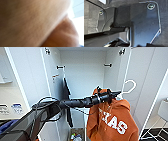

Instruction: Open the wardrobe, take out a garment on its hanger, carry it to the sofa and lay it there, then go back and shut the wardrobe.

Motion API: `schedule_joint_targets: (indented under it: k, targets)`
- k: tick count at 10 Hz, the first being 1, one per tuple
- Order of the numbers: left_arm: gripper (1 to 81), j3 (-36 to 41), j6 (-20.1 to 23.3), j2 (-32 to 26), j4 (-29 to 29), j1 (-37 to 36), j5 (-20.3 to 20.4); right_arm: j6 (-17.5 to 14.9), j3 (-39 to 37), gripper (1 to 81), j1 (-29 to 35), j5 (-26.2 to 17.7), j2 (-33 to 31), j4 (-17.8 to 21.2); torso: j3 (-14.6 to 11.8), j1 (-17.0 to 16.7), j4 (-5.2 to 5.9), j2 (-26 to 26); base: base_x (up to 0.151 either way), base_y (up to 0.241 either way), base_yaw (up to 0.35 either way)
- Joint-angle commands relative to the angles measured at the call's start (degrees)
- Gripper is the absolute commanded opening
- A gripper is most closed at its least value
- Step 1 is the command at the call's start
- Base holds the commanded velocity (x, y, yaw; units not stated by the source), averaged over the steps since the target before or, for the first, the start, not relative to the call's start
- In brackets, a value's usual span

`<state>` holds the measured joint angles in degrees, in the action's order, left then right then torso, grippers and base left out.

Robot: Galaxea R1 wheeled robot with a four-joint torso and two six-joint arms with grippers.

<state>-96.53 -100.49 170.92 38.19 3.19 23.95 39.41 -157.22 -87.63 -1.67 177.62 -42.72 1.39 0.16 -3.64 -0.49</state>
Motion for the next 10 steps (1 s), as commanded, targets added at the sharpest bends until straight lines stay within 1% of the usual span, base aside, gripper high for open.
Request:
schedule_joint_targets:
  k: [1,7,10]
  targets:
    - [1.0,0.55,1.35,0.12,-0.58,-12.11,2.68,-0.21,0.52,81.1,2.85,-2.64,0.58,-0.26,0.0,0.0,0.0,0.0,-0.132,0.0,0.0]
    - [1.0,1.25,1.96,0.04,-0.58,-11.85,2.68,-0.21,0.52,81.1,2.76,-2.55,0.66,-0.26,0.0,0.02,0.02,0.0,-0.132,0.0,0.0]
    - [1.0,2.74,2.4,-0.75,0.57,-11.58,2.68,-0.21,0.52,81.1,2.93,-2.55,0.57,-0.26,0.0,0.0,0.02,0.0,-0.133,0.0,0.0]
